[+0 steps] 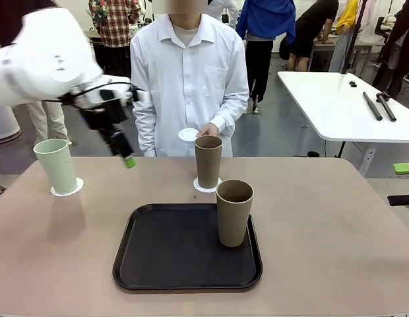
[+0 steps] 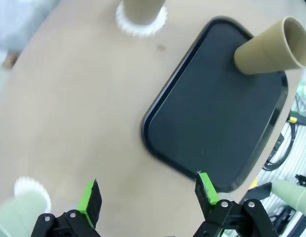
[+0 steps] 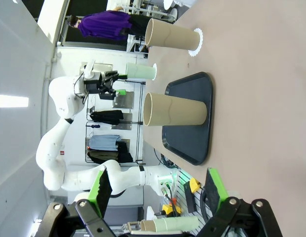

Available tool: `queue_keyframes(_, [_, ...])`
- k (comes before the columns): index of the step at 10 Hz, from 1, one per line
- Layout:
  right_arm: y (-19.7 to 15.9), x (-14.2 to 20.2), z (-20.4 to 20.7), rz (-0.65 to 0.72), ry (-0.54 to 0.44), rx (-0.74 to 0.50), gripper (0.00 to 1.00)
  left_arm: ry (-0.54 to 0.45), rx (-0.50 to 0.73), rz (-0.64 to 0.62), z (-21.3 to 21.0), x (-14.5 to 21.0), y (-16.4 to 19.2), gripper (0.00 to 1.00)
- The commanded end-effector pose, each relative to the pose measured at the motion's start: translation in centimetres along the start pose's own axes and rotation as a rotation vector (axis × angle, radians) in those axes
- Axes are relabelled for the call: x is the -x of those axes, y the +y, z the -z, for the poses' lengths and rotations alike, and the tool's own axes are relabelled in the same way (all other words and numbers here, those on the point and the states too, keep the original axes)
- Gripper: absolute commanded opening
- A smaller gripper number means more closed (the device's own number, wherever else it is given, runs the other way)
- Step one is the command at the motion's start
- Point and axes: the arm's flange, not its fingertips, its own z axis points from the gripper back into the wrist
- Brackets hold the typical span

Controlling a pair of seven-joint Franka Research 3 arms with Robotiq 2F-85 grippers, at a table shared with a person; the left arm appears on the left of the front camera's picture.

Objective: Place coasters on the table and set cups on them.
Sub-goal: Take one Reusable plastic cup from the Flat Tray and place it on a coaster set by the human.

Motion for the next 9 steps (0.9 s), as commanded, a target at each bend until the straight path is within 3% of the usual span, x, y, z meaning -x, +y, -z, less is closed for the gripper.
queue_keyframes(1, [0.2, -0.1, 0.0, -0.003, -0.005, -0.015, 1.0, 0.1, -0.099, -0.142, -2.8, 6.3, -1.8, 1.0])
queue_keyframes(3, [0.2, -0.1, 0.0, -0.003, -0.005, -0.015, 1.0, 0.164, -0.128, -0.312, -5.2, 11.7, -1.9, 1.0])
queue_keyframes(6, [0.2, -0.1, 0.0, -0.003, -0.005, -0.015, 1.0, 0.169, -0.007, -0.484, -4.8, 17.0, 1.6, 1.0])
queue_keyframes(8, [0.2, -0.1, 0.0, -0.003, -0.005, -0.015, 1.0, 0.172, 0.022, -0.516, -4.1, 17.7, 3.0, 1.0])
queue_keyframes(9, [0.2, -0.1, 0.0, -0.003, -0.005, -0.015, 1.0, 0.182, -0.015, -0.459, -5.3, 18.0, 2.0, 1.0])
